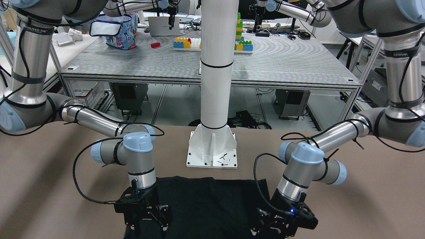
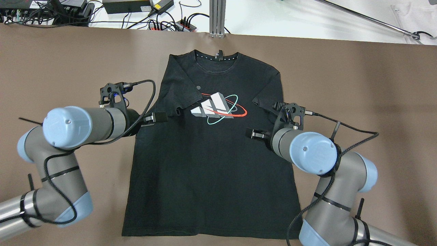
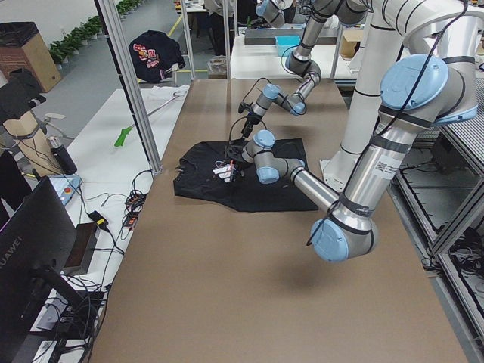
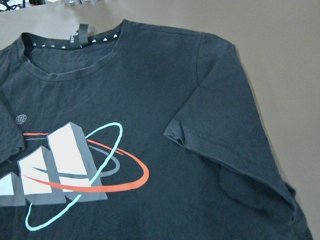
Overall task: Fold clothes
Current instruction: 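Move both grippers down to the shirt's bottom hem corners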
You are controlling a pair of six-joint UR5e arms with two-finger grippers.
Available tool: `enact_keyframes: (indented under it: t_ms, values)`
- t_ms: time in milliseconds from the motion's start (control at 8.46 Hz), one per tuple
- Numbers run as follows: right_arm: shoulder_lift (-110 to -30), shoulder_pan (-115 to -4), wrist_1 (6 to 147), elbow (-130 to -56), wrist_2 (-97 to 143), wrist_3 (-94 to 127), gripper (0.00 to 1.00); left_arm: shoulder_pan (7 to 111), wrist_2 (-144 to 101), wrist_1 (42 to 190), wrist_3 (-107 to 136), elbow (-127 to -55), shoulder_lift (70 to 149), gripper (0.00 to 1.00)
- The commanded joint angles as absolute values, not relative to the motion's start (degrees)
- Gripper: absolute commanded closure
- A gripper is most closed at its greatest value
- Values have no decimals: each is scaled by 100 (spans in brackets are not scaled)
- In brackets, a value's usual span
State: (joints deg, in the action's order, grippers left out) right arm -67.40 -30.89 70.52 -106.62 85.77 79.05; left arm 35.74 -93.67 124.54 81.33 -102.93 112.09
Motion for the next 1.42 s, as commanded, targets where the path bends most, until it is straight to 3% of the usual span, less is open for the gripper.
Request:
enact_keyframes:
  t_ms: [0,236,709,1301]
  values:
    - [-7608,-2288,7049,-11782,8360,9862,10,2668,-8635,12463,9425,-11326,10154,0]
    - [-8259,-1402,6665,-12032,7563,10545,9,1806,-8071,12463,10349,-11828,9740,0]
    - [-9384,-275,6232,-12251,6655,11625,9,101,-6596,12472,11530,-11927,8978,0]
    - [-9527,26,6231,-12366,6337,11575,6,-422,-6293,12297,11566,-11892,8552,1]
